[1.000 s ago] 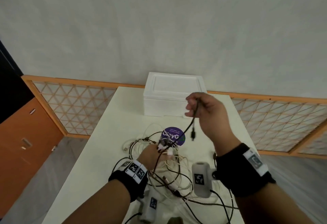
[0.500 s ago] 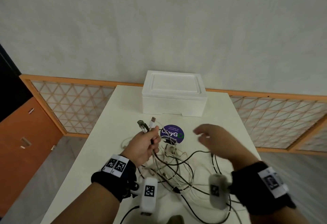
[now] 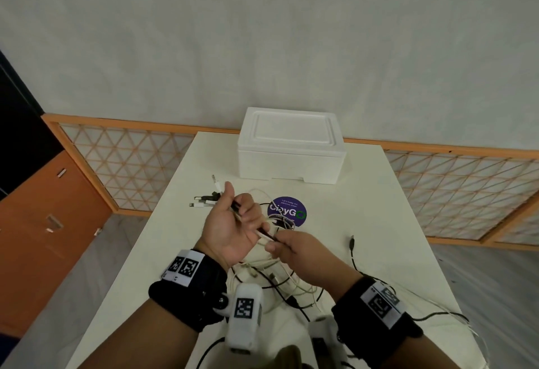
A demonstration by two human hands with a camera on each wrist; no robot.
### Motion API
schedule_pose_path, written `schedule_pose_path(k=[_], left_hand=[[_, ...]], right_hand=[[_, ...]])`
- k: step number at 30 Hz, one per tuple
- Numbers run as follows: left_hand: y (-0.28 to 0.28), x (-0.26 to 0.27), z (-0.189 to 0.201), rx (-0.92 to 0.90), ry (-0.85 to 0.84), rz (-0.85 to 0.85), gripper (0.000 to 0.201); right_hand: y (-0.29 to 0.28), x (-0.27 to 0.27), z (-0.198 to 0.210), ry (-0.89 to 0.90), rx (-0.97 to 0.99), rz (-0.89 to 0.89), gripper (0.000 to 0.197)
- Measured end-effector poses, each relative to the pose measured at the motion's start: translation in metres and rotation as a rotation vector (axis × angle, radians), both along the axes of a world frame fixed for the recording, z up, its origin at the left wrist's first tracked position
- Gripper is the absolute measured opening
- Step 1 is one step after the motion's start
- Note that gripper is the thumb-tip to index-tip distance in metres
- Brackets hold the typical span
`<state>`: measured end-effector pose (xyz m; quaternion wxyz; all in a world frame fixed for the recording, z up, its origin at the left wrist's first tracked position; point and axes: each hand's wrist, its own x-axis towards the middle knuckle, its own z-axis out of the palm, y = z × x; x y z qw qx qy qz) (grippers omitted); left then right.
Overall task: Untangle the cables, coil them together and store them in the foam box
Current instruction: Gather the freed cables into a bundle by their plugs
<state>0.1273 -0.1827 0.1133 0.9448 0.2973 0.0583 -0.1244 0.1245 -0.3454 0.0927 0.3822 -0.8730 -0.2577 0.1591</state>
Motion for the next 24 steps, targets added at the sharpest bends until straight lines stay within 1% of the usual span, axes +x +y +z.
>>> schedule_pose_path(k=[3, 5, 8, 11, 14, 16, 20, 24], left_hand=[[0.011, -0.002, -0.009, 0.034, 0.075, 0.014, 0.065], [0.020, -0.003, -0.017, 0.083, 0.152, 0.081, 0.064], [0.038, -0.004, -0.034, 0.165, 0.290, 0.201, 0.064], [0.045, -0.009, -0.049, 0.228, 0.387, 0.268, 0.060], [0.054, -0.012, -0.063, 0.253, 0.422, 0.334, 0.055], [0.066, -0.014, -0.072, 0.276, 0.453, 0.382, 0.054], [0.088, -0.028, -0.096, 0.239, 0.526, 0.441, 0.054], [0.090, -0.045, -0.116, 0.210, 0.601, 0.465, 0.055]], right_hand=[[-0.017, -0.004, -0.006, -0.018, -0.120, 0.058, 0.032], [-0.034, -0.003, -0.009, 0.020, -0.174, 0.048, 0.038], [-0.059, 0.000, -0.004, 0.095, -0.208, 0.031, 0.039], [-0.078, 0.001, 0.000, 0.044, -0.412, 0.045, 0.043], [-0.098, 0.001, -0.003, -0.028, -0.603, -0.008, 0.053], [-0.116, 0.001, -0.009, -0.076, -0.676, -0.067, 0.054], [-0.161, -0.004, -0.027, -0.126, -0.743, -0.272, 0.057], [-0.195, -0.017, -0.047, -0.075, -0.730, -0.404, 0.058]])
